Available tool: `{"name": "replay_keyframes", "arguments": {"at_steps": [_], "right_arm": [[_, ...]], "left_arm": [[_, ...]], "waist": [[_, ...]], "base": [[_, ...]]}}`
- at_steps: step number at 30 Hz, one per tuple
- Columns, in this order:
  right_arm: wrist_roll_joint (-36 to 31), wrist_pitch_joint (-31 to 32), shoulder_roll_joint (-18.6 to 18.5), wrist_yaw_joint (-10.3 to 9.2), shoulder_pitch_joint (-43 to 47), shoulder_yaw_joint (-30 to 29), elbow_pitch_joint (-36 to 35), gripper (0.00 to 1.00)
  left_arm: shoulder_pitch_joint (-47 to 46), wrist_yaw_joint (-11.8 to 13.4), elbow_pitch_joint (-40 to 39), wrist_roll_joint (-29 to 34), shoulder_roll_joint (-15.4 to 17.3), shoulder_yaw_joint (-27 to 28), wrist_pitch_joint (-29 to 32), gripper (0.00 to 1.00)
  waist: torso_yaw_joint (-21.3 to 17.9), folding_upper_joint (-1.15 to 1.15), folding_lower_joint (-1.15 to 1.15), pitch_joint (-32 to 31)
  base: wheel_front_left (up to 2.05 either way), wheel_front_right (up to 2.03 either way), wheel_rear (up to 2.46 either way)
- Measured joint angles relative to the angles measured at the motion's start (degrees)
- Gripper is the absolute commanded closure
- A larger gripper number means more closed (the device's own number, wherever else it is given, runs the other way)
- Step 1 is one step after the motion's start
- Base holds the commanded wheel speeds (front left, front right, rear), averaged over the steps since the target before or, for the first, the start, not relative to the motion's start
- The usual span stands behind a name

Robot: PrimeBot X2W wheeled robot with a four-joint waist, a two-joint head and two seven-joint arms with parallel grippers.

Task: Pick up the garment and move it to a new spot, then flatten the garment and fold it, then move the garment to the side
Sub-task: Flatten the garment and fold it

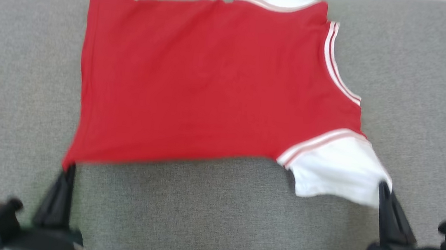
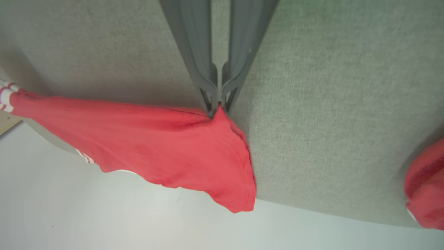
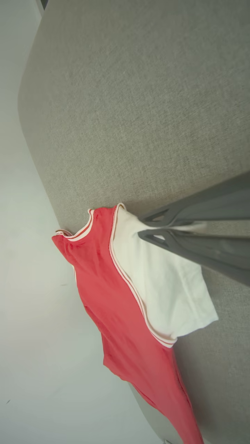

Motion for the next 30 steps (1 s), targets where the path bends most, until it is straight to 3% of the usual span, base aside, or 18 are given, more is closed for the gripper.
{"name": "replay_keyframes", "arguments": {"at_steps": [8, 19, 30], "right_arm": [[1.1, 2.1, 0.8, 0.0, 8.3, -1.1, 0.7, 1.0], [3.4, 5.8, 1.2, 0.0, 19.6, -2.6, 0.8, 1.0], [4.4, 4.9, 1.1, 0.0, 13.7, -0.5, -0.4, 1.0]], "left_arm": [[9.4, -1.9, 2.1, 2.9, -4.8, 3.5, 0.0, 1.0], [15.5, -4.2, 4.1, 6.1, -6.8, 4.3, 0.0, 1.0], [11.6, -5.4, 4.7, 9.7, -6.8, 2.8, 0.0, 1.0]], "waist": [[-0.6, 0.01, 0.0, -3.4], [0.6, 0.0, -0.01, -7.2], [1.9, 0.02, 0.01, -7.2]], "base": [[0.0, 0.0, 0.0], [0.0, 0.0, 0.0], [0.0, 0.0, 0.0]]}}
